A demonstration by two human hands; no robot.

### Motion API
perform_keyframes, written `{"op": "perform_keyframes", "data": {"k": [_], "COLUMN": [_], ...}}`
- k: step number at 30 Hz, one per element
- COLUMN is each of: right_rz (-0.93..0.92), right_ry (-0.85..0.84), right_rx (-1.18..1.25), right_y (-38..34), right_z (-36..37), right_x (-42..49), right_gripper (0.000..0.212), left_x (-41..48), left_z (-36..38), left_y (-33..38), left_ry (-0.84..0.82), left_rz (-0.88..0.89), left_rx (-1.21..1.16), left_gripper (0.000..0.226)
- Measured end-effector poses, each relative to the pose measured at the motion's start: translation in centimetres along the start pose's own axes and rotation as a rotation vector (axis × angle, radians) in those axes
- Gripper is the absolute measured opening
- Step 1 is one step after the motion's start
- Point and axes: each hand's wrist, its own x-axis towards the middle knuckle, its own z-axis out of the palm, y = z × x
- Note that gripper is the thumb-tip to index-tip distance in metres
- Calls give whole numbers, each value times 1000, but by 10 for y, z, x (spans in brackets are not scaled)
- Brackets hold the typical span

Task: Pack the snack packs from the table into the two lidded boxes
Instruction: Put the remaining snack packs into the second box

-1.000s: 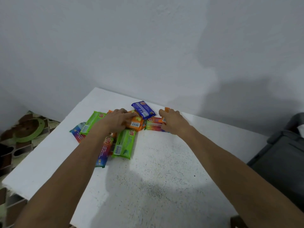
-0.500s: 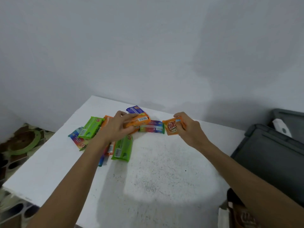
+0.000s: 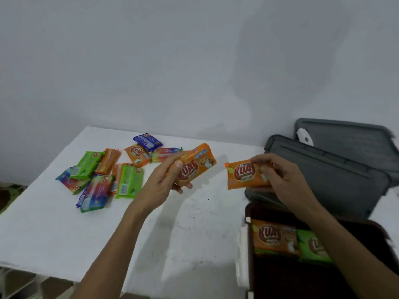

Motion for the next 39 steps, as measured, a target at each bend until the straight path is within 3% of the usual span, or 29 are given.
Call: {"op": "perform_keyframes", "data": {"k": [5, 11, 19, 22, 24, 29, 36, 39], "right_rz": [51, 112, 254, 289, 251, 20, -63, -135], "right_ry": [3, -57, -165, -134, -108, -82, -125, -31], "right_rx": [52, -30, 70, 55, -23, -544, -788, -810], "right_y": [6, 22, 50, 70, 78, 84, 90, 78], "right_z": [-50, -92, -95, -79, -64, -52, -52, -58], "right_x": [-53, -104, -123, -119, -116, -105, -109, -109], "right_gripper": [21, 21, 27, 28, 29, 34, 38, 35], "left_x": [-18, -34, -51, -56, -59, -63, -60, -56], "left_z": [45, 84, 109, 115, 118, 121, 126, 126], "left_y": [17, 15, 10, 8, 7, 7, 12, 16], "left_ry": [-22, -88, -97, -86, -77, -64, -78, -93], "left_rz": [38, -36, -98, -108, -115, -122, -89, -73], "left_rx": [-44, -74, -70, -74, -69, -54, -86, -75], "left_gripper": [33, 29, 33, 33, 33, 31, 31, 32]}}
